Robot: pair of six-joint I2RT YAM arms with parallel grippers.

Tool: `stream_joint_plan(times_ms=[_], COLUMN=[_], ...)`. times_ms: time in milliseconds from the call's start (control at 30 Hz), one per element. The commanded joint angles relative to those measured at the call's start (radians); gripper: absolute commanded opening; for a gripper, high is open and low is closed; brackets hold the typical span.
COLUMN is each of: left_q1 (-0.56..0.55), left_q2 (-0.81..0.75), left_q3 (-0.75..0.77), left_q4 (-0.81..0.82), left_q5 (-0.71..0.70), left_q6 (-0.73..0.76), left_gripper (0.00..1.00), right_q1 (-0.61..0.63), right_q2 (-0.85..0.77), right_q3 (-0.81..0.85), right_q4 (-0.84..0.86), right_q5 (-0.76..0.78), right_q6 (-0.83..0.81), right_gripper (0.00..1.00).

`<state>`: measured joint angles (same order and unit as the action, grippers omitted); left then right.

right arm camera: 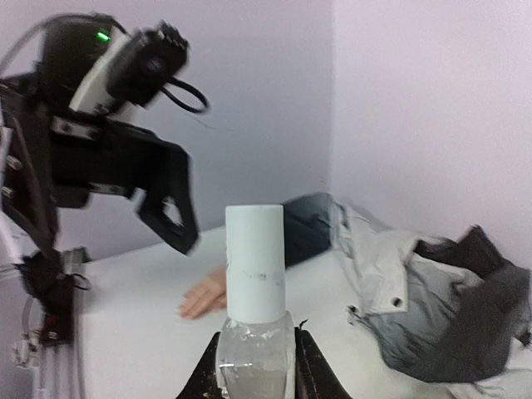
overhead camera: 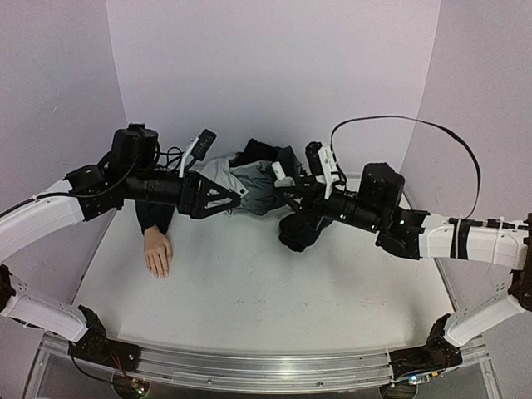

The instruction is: Paint the nails

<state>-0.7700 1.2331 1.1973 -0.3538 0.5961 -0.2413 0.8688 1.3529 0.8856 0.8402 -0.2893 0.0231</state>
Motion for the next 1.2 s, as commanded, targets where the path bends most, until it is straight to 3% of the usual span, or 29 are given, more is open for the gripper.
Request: stream_joint_plan(times_ms=[0,100,233,667,867,1033,1167], left_q1=[-0.064,-0.117,-0.16,-0.256,-0.274,-0.278,-0.278], left_q2=[0.007,0.063,0.192,0.348,0.374,0.364,0.359], left_q3=[-0.035,0.023,0.121,0.22,0.234,0.229,0.225], left_q4=[0.349,0.35,0.402,0.438,0.441,0.441,0.44], left_q5=[-0.21,-0.345,-0.398,-0.525,-0.547,-0.577,-0.586], left_q6=[-0.245,-0.265,-0.284,-0.252,-0.236,-0.226,-0.231], left_gripper=[0.94,0.94,0.92,0.5,0.36,0.37,0.32], right_q1=[0.07,0.108,0.15,0.165,0.165,0.166,0.167], right_q2=[-0.03,-0.018,-0.012,-0.043,-0.054,-0.059,-0.063], right_q3=[-0.054,-0.069,-0.087,-0.142,-0.142,-0.142,-0.143], right_q4=[0.084,0.1,0.127,0.179,0.177,0.172,0.169], right_q5=[0.49,0.579,0.612,0.631,0.628,0.622,0.614], right_q6=[-0.151,-0.184,-0.217,-0.223,-0.224,-0.226,-0.224], right_gripper=[0.0,0.0,0.0,0.0,0.0,0.0,0.0])
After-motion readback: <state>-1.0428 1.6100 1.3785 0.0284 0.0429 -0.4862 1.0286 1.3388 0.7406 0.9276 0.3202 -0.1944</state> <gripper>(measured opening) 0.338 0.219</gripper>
